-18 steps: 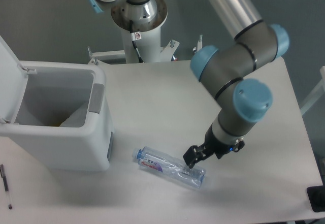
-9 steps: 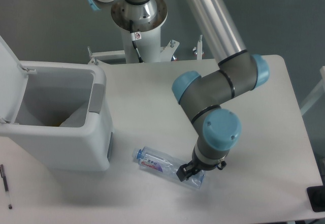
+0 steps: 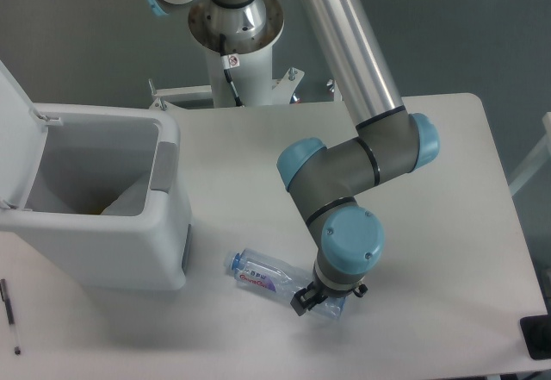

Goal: Place the trash in the trash can
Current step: 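Rotate the gripper and align it across the bottle's body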

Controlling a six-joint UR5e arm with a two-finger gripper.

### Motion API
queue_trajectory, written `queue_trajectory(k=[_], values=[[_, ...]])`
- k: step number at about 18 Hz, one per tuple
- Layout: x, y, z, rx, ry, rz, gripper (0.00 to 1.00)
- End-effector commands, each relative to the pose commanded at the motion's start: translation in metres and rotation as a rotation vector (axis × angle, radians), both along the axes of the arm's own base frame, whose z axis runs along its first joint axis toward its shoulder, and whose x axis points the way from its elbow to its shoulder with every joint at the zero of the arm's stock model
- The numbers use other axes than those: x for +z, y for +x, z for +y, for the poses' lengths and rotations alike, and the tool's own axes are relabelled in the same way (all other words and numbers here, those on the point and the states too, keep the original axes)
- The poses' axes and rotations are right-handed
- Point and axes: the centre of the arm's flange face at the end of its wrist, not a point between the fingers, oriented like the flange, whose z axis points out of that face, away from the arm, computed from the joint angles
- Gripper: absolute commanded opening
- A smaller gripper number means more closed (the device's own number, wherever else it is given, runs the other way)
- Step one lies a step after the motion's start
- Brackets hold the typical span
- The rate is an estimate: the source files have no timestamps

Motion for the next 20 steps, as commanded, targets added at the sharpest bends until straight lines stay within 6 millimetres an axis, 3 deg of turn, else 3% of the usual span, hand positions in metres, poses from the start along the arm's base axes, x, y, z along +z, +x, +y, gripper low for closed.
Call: queue_trajectory(k=[14, 17, 20], values=[[-0.027, -0.016, 0.02, 0.06, -0.066, 0.067, 1.0], [-0.028, -0.018, 0.022, 0.063, -0.064, 0.067, 0.88], [-0.026, -0.018, 0.023, 0.071, -0.057, 0.068, 0.7]])
